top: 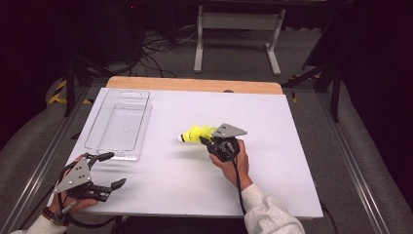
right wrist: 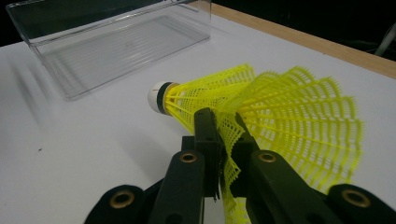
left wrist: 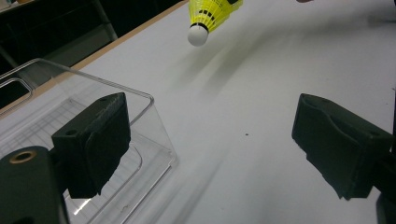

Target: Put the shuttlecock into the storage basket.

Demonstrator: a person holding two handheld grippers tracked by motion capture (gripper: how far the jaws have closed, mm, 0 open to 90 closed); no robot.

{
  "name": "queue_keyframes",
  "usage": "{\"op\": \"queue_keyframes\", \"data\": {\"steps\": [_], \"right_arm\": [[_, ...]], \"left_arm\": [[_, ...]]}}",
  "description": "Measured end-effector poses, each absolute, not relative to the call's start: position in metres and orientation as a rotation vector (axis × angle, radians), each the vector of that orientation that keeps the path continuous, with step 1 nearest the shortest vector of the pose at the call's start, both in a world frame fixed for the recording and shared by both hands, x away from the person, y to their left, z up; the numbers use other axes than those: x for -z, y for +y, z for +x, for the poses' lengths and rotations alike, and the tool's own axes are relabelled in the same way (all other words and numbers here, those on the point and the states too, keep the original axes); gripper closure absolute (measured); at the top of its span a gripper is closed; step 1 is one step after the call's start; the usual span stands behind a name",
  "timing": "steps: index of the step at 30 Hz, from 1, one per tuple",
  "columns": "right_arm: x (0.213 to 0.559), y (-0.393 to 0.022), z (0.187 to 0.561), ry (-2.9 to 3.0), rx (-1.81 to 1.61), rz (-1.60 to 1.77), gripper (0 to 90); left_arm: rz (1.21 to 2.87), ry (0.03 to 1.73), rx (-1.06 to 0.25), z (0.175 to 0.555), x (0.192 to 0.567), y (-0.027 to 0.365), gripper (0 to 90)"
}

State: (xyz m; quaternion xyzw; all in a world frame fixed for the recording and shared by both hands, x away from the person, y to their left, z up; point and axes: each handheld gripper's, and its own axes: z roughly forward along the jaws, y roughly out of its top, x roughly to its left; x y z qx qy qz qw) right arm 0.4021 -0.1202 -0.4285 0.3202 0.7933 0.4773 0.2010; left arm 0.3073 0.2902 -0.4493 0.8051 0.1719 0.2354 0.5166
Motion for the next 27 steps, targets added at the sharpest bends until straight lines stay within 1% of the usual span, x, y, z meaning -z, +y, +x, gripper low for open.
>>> {"op": "queue_keyframes", "data": {"steps": [27], "right_arm": [[0.421,-0.071,0.417,2.241,-1.379,0.825,87.2]], "left_arm": [[1.924,0.42,-0.567,0.307,0.449,0.293,12.0]]}}
